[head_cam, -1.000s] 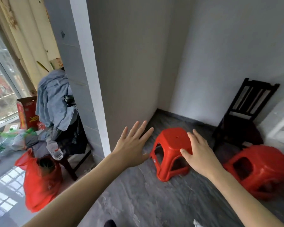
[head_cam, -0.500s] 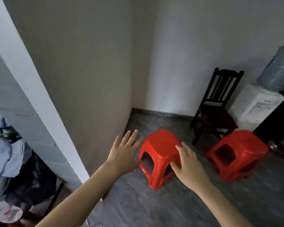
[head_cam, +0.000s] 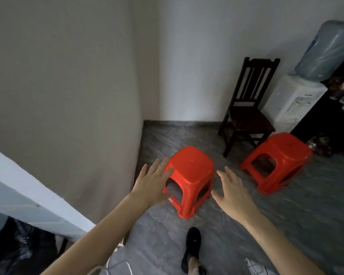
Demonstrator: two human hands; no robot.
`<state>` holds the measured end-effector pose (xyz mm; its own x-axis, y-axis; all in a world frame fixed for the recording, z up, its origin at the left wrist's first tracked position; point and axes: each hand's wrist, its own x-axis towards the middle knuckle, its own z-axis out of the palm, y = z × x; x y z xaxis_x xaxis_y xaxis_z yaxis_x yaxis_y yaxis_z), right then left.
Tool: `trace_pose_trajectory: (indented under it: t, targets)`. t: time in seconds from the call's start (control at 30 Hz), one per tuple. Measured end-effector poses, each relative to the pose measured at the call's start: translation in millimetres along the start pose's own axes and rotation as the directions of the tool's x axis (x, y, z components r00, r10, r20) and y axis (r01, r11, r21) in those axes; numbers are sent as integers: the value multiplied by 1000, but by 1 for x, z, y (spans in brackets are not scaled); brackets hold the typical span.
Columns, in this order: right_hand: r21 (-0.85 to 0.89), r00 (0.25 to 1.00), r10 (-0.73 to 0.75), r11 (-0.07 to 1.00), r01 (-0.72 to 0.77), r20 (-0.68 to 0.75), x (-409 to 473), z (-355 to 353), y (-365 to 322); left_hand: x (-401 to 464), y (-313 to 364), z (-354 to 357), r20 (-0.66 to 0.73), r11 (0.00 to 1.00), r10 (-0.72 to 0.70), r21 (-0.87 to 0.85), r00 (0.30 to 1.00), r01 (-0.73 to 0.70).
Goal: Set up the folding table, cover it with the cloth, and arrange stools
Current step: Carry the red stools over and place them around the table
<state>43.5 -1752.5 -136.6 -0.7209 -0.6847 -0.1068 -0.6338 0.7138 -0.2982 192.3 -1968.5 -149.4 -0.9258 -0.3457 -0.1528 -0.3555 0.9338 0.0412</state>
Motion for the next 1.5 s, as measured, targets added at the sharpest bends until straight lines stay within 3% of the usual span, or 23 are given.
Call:
trace_pose_trajectory:
  t: [0.37,0.6,0.73,0.97,1.27,1.5]
  targets:
    - [20,997,12,1000,-11,-72,123,3,40,133,-18,3,19,1000,-1,9,1000,1]
    - [80,992,102,991,-107,73,200,40,96,238,-18,37,167,998,37,46,985,-45]
    - [26,979,96,994,-103,181,223,70,129,283,-15,73,240,996,51,53,969,-65]
    - [28,960,166,984,-177,225,271,132,167,352,-19,159,352,988,96,78,931,-131]
    - [-18,892,278,956,-291,357,283,258,176,421,-75,288,479,972,150,90,865,-219]
    - [9,885,302,945,-326,356,358,328,165,477,-101,359,426,982,175,-11,888,-188]
